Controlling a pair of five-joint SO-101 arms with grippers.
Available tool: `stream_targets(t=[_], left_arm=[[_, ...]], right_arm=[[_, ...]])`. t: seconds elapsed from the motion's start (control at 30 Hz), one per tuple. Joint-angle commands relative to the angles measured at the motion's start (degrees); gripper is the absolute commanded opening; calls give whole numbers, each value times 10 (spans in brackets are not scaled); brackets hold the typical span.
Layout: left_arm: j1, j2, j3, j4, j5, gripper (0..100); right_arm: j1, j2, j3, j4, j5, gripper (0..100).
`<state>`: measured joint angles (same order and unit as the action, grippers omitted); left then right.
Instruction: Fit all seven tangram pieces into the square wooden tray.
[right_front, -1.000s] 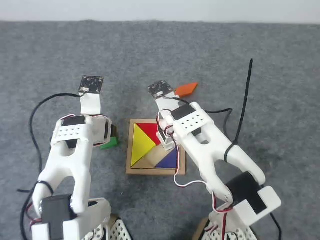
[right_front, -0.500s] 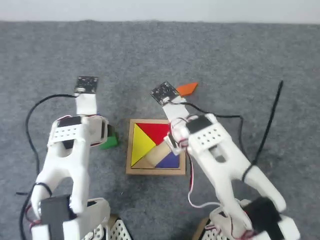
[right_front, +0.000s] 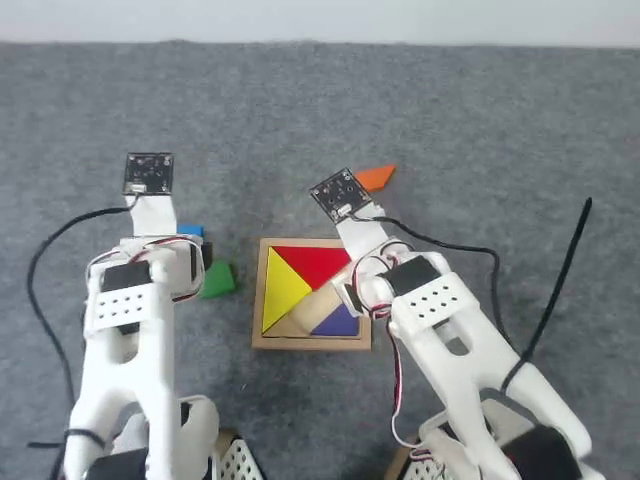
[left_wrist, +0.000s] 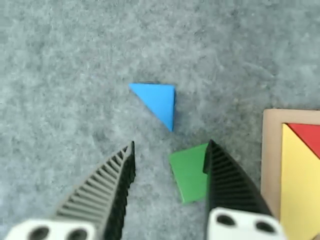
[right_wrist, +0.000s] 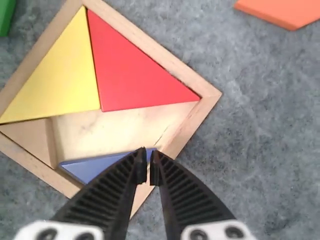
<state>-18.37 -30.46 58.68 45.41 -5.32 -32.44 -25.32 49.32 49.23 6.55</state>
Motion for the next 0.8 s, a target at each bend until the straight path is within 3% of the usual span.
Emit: stream_targets(t=[0.0,0.3,0.67,0.77], left_arm=[[-6,40,-69,25,2,220],[-8,239,-215,63,7,243],[-8,336,-338,183,191,242],[-5,334,-346,227,209,233]], right_arm=[[-5,-29,2,-13,-8,22],[-5,-29,3,-13,-9,7],[-4,-29,2,-13,-9,7],[-1,-29,2,-13,-8,7]])
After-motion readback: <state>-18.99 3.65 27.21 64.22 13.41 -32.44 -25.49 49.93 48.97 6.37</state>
